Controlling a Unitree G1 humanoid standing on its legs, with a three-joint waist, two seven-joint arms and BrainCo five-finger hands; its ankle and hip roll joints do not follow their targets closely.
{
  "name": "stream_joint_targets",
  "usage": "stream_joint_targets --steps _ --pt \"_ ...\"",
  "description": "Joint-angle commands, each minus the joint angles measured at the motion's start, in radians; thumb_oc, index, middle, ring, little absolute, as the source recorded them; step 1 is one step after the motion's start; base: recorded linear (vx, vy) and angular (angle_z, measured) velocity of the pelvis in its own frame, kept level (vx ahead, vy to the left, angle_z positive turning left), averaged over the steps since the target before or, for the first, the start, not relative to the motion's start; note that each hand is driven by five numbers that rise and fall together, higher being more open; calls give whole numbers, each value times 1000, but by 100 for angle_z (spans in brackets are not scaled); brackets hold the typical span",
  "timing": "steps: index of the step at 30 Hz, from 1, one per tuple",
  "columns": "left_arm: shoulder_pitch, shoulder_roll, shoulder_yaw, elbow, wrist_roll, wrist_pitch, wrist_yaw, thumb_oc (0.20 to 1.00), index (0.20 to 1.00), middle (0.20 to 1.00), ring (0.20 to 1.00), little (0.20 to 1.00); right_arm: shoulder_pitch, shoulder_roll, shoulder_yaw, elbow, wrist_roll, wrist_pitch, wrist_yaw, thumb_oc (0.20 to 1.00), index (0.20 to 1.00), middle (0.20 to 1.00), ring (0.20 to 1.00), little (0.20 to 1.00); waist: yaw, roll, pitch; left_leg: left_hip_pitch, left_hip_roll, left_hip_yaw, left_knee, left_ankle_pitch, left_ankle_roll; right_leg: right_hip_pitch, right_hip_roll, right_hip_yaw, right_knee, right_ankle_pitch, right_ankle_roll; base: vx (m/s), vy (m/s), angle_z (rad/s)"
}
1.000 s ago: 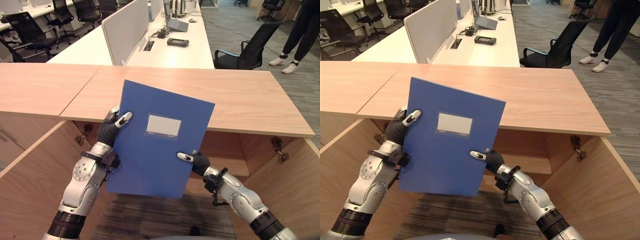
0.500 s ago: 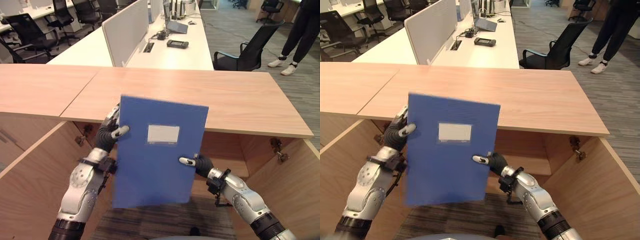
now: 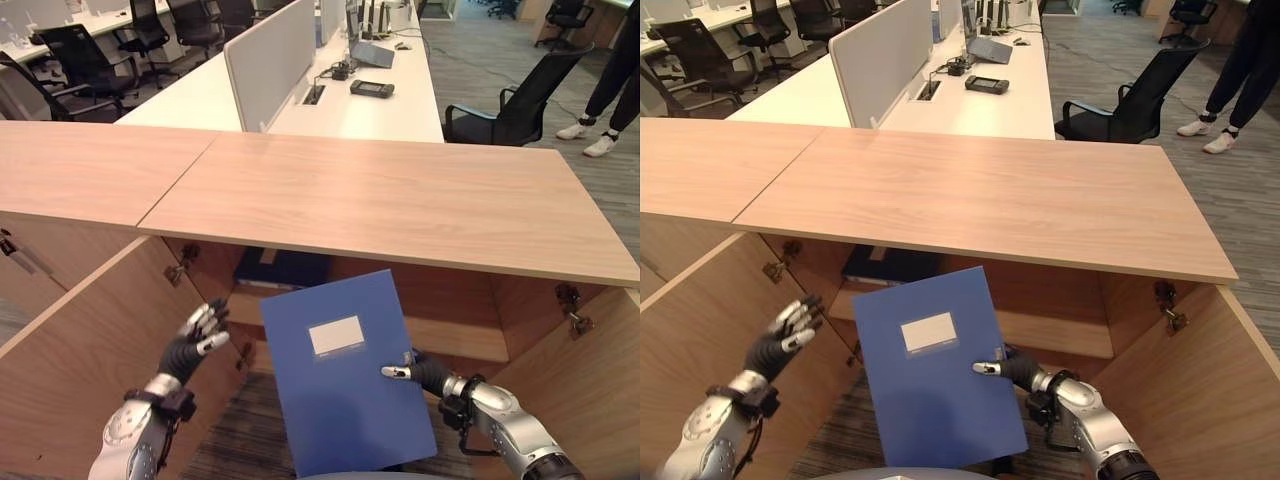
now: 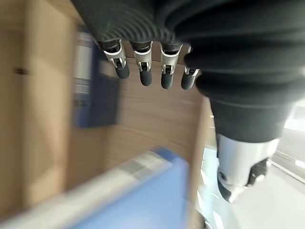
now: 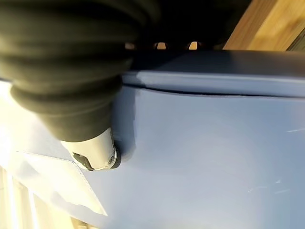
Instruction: Put the empty folder in the office cabinet
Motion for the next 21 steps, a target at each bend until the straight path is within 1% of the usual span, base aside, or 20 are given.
stream_joint_targets --steps 1,7,11,13,14,16,17,18,19,20,21 --pt "-42 43 -21 20 61 -28 -38 1000 1000 1000 1000 1000 -54 9 -12 16 -20 -49 24 200 200 200 200 200 1 -27 5 -34 -19 44 13 -6 2 97 -38 11 50 -170 69 -5 10 8" --pt "-29 29 -39 122 108 -25 -46 1000 1000 1000 1000 1000 -51 23 -22 110 -50 -49 14 200 200 200 200 200 3 -24 7 -40 -21 39 13 -3 4 96 -38 6 54 -173 68 1 4 6" --pt "-37 16 -58 189 139 -24 -32 1000 1000 1000 1000 1000 -60 49 -41 227 -64 -54 -26 200 200 200 200 200 3 -22 9 -43 -23 34 13 -2 5 93 -38 0 55 -172 67 0 0 0" --pt "-47 3 -74 247 161 -22 -14 1000 1000 1000 1000 1000 -70 75 -66 313 -40 -53 -66 200 200 200 200 200 3 -20 10 -46 -24 30 13 -1 6 93 -37 -4 56 -173 66 0 0 0" --pt "-49 3 -74 248 162 -23 -13 1000 1000 1000 1000 1000 -71 75 -67 314 -40 -54 -67 200 200 200 200 200 3 -20 10 -46 -24 30 13 -1 6 93 -37 -4 56 -173 66 0 0 0" --pt "-53 -5 -89 285 185 -27 7 1000 1000 1000 1000 1000 -81 98 -97 360 8 -57 -104 200 200 200 200 200 2 -18 11 -47 -24 29 13 0 6 92 -38 -6 55 -173 66 2 1 5" --pt "-62 -16 -101 340 208 -37 36 1000 1000 1000 1000 1000 -90 128 -139 398 85 -68 -148 200 200 200 200 200 1 -15 13 -47 -25 28 13 -1 7 93 -37 -8 57 -174 66 5 0 6" --pt "-62 -16 -101 341 208 -37 36 1000 1000 1000 1000 1000 -90 128 -139 398 85 -68 -148 200 200 200 200 200 2 -15 13 -46 -25 28 13 -1 7 93 -37 -8 57 -174 66 15 4 6" --pt "-73 -33 -112 402 231 -43 74 1000 1000 1000 1000 1000 -108 165 -194 438 200 -89 -206 200 200 200 200 200 -1 -12 13 -47 -26 27 13 -2 8 91 -38 -8 58 -174 66 9 4 5" --pt "-75 -33 -113 404 231 -44 75 1000 1000 1000 1000 1000 -108 164 -195 439 201 -90 -206 200 200 200 200 200 0 -12 14 -46 -26 27 13 -2 8 92 -38 -8 58 -175 66 0 0 0" --pt "-81 -42 -122 439 246 -49 95 1000 1000 1000 1000 1000 -119 184 -222 464 261 -106 -233 200 200 200 200 200 0 -10 14 -45 -27 28 13 -3 8 92 -38 -9 58 -176 66 0 0 0"
